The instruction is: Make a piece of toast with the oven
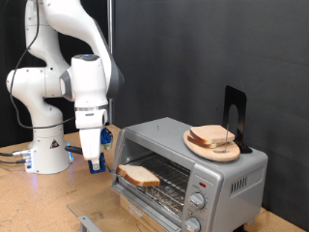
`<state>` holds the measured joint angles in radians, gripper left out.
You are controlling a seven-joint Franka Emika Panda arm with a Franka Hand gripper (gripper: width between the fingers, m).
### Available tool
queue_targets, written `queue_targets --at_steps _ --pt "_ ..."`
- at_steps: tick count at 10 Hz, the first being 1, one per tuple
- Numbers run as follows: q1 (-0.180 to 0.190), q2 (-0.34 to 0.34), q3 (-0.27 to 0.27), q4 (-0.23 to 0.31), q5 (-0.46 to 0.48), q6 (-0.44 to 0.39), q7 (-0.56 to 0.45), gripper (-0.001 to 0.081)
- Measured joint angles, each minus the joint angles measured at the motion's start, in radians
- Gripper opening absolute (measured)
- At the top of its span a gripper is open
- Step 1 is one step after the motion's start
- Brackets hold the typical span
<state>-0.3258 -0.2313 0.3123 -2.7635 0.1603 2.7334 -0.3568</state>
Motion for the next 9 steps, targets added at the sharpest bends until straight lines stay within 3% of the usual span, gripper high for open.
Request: queue_targets --at_steps 3,6,9 --pt "0.0 -0.002 0.023 0.005 -0.002 -0.001 0.022 0.04" --pt "-0.016 -0.003 0.102 0.023 -0.092 -0.009 0.169 0.04" --pt "-0.031 -0.007 0.148 0.056 -0.119 -0.028 0.237 0.04"
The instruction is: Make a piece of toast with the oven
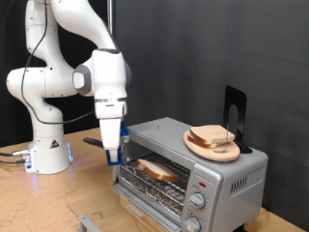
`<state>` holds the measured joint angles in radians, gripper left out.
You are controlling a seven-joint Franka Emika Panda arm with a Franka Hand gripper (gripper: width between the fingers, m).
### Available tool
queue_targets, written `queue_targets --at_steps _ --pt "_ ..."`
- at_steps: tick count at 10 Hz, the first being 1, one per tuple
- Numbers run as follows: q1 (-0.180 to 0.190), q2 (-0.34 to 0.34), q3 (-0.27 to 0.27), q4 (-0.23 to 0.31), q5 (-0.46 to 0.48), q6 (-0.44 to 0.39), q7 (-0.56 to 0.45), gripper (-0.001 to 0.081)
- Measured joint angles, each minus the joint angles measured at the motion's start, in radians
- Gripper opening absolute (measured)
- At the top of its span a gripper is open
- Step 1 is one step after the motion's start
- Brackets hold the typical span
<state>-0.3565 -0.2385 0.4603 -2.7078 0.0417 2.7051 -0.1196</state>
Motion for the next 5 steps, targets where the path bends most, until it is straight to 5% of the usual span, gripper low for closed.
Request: queue_targets --at_steps 5 --pt "-0.001 0.003 -0.003 -0.004 0.016 -0.005 -0.017 0.04"
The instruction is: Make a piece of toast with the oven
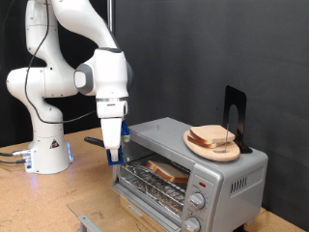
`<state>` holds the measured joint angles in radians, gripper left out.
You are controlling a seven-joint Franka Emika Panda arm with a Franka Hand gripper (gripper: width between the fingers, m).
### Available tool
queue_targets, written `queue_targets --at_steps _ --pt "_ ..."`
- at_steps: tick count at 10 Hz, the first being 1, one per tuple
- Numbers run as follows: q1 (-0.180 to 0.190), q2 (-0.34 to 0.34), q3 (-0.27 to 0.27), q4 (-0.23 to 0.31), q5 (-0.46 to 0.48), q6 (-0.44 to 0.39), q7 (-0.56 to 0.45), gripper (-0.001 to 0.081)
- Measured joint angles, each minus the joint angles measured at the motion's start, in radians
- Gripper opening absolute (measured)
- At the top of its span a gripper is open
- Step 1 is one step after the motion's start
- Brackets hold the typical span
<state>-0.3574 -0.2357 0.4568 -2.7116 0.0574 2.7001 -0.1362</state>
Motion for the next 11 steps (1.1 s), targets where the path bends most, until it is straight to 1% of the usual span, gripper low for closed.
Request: queue_targets --at_steps 1,3,5,8,9,11 --pt "0.001 0.0 -0.003 -0.003 0.019 -0.01 -0.02 0.04" --pt "0.004 -0.004 -0.025 -0.018 0.067 -0.037 -0.095 0.04" --pt "0.004 -0.007 -0.06 -0.056 0.112 -0.041 -0.187 0.04" --pt "0.007 -0.032 -0.119 -0.086 0.194 -0.044 -0.329 0.04" --pt "0.007 -0.044 -0.134 -0.091 0.211 -0.056 -0.363 0.04" --pt "0.007 -0.064 -0.148 -0.095 0.229 -0.069 -0.386 0.04"
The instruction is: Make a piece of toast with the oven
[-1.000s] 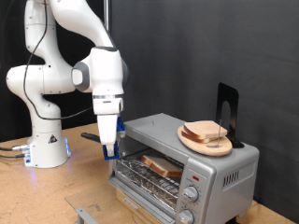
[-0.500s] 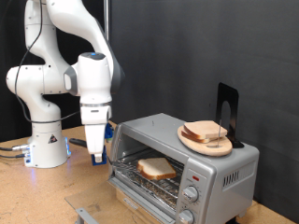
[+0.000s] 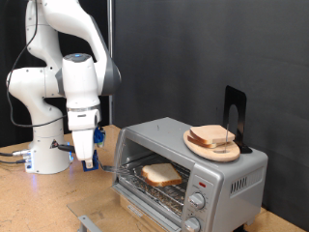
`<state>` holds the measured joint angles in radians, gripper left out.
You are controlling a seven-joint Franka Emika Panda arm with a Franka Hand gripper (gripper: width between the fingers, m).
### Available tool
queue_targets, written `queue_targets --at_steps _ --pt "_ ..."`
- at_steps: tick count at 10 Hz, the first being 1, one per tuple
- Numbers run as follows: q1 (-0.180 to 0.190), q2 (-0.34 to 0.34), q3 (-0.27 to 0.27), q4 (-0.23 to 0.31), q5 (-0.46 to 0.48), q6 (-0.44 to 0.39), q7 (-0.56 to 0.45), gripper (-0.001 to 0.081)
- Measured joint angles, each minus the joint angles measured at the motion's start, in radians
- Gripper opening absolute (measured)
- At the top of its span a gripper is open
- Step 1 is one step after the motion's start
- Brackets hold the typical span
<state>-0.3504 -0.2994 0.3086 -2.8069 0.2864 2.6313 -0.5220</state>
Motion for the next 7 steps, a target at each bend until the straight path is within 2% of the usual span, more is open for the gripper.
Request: queue_targets --at_steps 2,7 --pt "-0.002 -0.003 0.005 0.002 -0.002 -0.002 0.023 0.04" --pt "-0.015 0.044 0.083 0.03 -0.093 0.003 0.224 0.04"
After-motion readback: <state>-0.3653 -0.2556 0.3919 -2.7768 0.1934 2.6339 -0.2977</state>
